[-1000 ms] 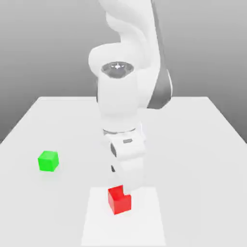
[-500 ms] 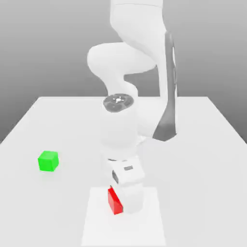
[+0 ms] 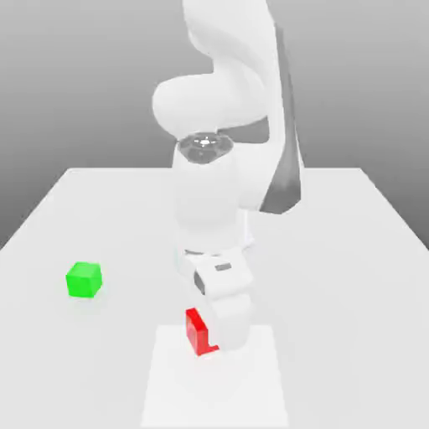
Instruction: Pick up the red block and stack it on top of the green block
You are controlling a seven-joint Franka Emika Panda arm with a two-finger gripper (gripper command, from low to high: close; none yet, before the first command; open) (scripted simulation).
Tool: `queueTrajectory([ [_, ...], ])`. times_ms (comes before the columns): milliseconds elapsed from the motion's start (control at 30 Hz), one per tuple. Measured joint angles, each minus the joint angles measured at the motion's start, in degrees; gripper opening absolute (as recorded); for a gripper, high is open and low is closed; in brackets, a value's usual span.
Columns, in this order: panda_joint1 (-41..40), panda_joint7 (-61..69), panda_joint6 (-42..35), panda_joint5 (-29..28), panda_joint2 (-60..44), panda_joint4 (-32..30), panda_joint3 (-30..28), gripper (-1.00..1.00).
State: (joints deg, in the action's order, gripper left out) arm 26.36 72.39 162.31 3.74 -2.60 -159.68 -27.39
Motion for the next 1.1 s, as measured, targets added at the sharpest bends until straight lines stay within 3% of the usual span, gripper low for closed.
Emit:
queueTrajectory([
  [133,-1.01,-0.24,-3.13,-5.05,4.15,-1.13,-1.99,-1.0],
  [400,-13.74,15.75,-8.82,-15.24,12.99,-3.97,-10.71,-1.0],
  [833,-38.78,38.32,-14.68,-38.56,26.32,-9.06,-22.3,-1.0],
  [900,-38.84,40.87,-14.41,-38.59,26.37,-9.37,-24.12,-1.0],
  [1100,-30.96,46.4,-10.38,-31.66,22.09,-9.35,-30.44,-1.0],
])
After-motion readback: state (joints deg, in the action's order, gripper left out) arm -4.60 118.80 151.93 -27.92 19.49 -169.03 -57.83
